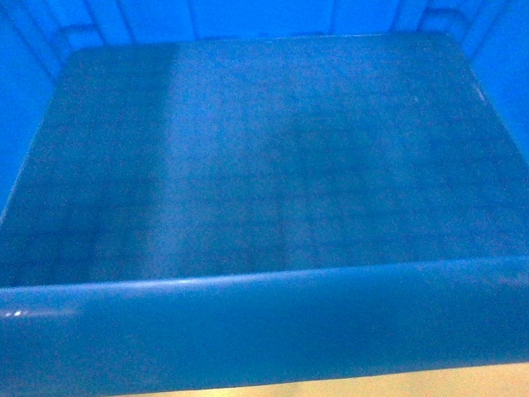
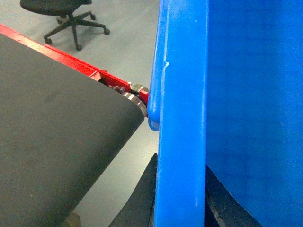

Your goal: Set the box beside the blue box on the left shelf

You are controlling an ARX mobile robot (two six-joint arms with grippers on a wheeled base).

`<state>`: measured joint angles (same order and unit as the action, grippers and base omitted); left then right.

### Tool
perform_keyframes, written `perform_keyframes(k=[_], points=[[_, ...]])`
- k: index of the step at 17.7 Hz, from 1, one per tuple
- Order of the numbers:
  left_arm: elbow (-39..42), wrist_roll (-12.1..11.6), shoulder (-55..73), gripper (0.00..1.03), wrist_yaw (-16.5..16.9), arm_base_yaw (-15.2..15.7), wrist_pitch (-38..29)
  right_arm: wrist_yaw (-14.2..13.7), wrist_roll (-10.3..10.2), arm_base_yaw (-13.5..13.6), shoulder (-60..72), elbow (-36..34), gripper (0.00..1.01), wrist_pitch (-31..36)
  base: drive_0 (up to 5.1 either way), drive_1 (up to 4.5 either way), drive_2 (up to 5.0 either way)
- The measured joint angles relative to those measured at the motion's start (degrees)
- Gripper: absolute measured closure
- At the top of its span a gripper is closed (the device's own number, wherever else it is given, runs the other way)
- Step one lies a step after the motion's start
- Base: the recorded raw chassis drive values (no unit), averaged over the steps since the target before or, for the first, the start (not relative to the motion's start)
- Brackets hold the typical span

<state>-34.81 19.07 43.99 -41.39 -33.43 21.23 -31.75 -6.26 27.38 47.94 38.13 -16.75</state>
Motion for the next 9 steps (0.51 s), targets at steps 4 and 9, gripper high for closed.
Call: perform_keyframes(k=[4, 9], points=[[0.0, 0.0, 0.0, 0.92, 0.0, 0.0, 0.0, 0.0, 0.0, 0.0, 0.0, 0.0, 0.85, 0.0, -1.4, -1.36, -1.4], [0.0, 0.0, 0.0, 0.92, 0.0, 0.0, 0.0, 0.0, 0.1, 0.0, 0.0, 0.0, 0.85, 0.0, -1.4, -1.4, -1.4]])
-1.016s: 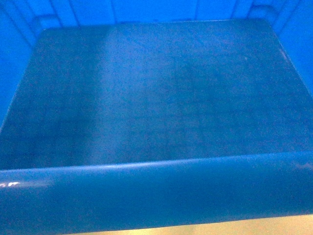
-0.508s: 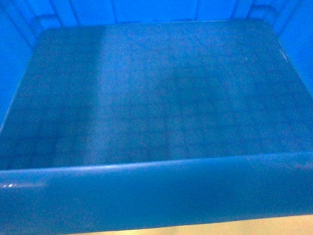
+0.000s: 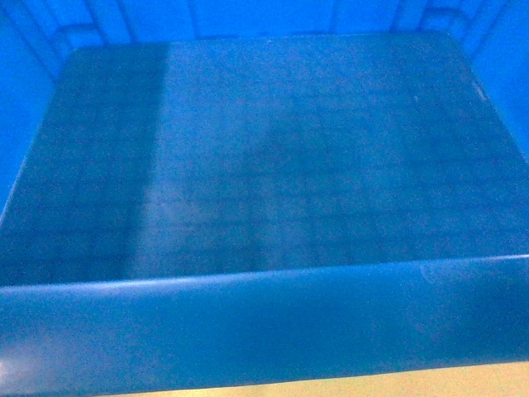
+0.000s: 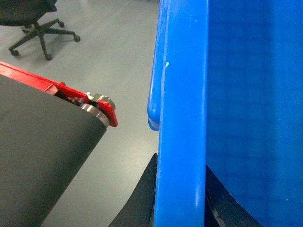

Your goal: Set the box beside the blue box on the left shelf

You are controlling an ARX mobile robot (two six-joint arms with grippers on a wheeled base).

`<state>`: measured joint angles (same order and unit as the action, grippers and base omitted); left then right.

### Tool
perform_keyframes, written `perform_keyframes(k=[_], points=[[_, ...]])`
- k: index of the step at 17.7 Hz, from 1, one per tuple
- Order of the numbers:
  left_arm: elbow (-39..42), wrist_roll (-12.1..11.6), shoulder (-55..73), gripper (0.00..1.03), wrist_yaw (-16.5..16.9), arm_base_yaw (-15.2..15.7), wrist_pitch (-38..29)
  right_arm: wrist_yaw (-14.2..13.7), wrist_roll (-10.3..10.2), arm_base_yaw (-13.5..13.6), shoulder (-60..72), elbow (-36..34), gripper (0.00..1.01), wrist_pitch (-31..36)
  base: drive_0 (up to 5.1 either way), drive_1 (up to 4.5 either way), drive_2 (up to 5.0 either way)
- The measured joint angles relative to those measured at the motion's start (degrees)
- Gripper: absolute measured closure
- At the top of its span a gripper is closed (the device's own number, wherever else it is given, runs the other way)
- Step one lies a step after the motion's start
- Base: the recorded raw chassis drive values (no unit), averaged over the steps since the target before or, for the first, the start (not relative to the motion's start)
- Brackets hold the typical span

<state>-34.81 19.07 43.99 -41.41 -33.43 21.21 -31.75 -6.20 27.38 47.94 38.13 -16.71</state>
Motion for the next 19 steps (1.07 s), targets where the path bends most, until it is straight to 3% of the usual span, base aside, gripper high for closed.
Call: perform_keyframes(k=[15, 19], points=[[0.0, 0.0, 0.2, 0.92, 0.0, -0.1, -0.1, -0.4, 0.1, 0.0, 0.0, 0.0, 0.85, -0.1, -0.9, -0.91, -0.9], [0.0, 0.0, 0.1, 0.92, 0.0, -0.1, 0.2, -0.4, 0.1, 0.0, -0.1, 0.0, 0.85, -0.3, -0.1, 4.01, -4.1]])
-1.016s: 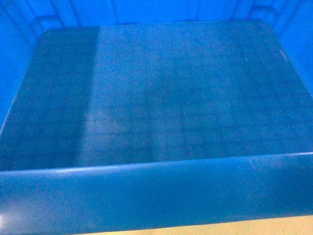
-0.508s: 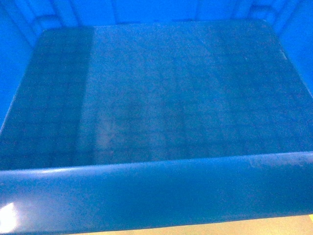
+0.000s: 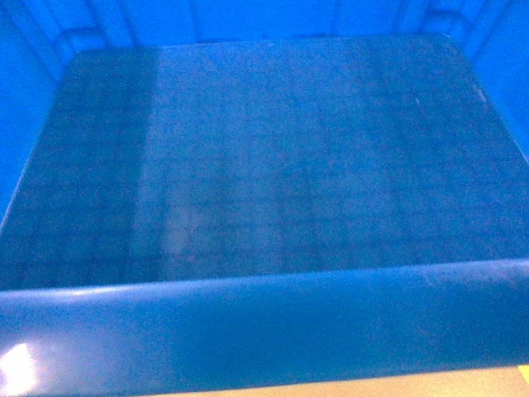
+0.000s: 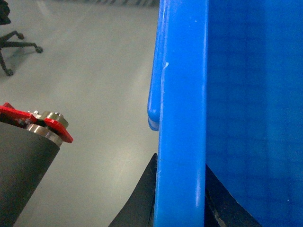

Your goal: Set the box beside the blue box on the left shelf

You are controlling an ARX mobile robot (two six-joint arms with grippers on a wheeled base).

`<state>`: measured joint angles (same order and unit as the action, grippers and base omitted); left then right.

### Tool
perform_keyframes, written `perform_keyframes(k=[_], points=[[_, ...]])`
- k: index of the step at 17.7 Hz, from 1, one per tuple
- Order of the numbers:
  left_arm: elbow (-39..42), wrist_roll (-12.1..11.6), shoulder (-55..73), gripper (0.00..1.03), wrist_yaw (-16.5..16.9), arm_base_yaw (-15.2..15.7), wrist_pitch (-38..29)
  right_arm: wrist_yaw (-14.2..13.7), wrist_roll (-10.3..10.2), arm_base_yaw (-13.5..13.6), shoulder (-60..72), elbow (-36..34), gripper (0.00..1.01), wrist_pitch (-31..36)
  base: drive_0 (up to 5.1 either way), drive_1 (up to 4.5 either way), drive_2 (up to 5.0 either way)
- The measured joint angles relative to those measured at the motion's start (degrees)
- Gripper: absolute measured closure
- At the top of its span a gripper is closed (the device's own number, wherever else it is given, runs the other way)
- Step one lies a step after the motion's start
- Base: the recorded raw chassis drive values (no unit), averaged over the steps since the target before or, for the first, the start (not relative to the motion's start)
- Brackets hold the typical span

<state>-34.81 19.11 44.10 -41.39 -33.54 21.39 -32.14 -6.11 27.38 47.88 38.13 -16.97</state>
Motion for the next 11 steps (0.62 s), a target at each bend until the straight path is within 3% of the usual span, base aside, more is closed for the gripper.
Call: perform_keyframes(k=[11], points=[[0.0, 0.0, -0.1, 0.92, -0.1, 0.0, -0.1, 0.0, 0.0, 0.0, 0.0, 0.0, 0.85, 0.2, 0.0, 4.05, -4.1]])
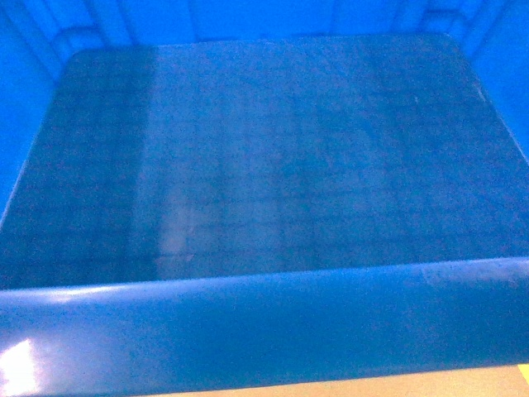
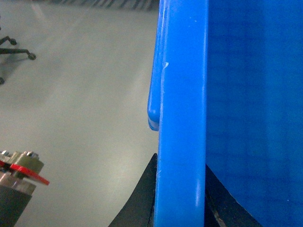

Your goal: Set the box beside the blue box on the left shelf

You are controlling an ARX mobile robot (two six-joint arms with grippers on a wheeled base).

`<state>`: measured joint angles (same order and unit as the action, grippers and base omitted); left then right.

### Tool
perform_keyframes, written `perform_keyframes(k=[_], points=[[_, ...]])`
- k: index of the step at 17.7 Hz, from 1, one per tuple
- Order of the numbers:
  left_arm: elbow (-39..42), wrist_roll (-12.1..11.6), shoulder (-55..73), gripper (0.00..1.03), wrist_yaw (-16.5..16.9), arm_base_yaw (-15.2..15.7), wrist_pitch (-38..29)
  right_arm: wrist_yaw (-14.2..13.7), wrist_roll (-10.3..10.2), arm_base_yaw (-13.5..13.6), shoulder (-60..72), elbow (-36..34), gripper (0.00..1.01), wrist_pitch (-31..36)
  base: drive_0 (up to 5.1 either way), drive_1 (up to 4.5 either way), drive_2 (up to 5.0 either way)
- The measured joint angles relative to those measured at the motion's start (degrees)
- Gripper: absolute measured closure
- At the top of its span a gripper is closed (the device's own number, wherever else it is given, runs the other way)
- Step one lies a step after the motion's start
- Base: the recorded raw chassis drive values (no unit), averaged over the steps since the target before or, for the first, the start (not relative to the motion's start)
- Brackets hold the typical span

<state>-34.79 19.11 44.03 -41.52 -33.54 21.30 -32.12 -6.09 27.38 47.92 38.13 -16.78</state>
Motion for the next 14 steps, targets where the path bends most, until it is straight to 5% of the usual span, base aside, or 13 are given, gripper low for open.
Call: perform_keyframes(k=[14], points=[[0.0, 0.0, 0.1, 0.92, 0.0, 0.0, -0.2, 0.0, 0.0, 0.0, 0.2, 0.0, 0.85, 0.0, -0.1, 4.03, -4.2]])
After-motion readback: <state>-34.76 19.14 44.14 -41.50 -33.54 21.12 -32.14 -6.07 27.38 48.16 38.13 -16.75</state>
